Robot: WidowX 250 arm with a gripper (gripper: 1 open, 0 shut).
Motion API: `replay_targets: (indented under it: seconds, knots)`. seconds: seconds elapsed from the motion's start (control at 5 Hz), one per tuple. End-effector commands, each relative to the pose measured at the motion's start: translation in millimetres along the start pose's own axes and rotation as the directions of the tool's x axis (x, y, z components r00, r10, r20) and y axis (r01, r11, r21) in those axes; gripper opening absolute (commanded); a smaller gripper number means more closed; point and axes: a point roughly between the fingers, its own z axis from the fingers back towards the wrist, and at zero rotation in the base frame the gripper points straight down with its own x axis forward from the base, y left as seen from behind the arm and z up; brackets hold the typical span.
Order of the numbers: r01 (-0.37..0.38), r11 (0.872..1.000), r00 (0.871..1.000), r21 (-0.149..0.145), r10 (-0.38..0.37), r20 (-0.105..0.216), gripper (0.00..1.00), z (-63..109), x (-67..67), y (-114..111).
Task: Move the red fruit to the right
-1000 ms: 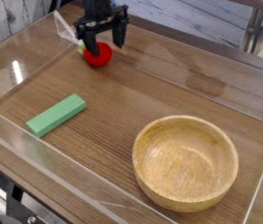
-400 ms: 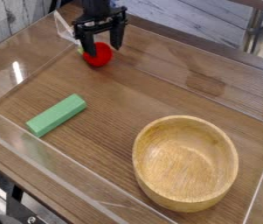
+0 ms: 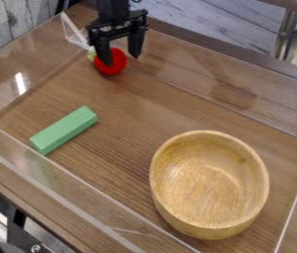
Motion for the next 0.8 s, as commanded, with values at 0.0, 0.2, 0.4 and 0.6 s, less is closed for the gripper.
replay_targets:
  seconds: [0.0,0.2,0.4,0.6]
  knots:
    - [0.002,0.999,0.999,-0.042,0.001,0.054,1.0,18.8,5.2,-2.8]
    - [-0.006,1.0,0.998,-0.029,0.008,0.055,1.0,13.0,9.4,0.3]
    - [0.023,1.0,0.998,-0.015,-0.023,0.059,0.0,5.6,13.3,2.8]
    - [0.075,0.997,0.996,-0.025,-0.074,0.052,0.0,17.4,0.8,-1.6]
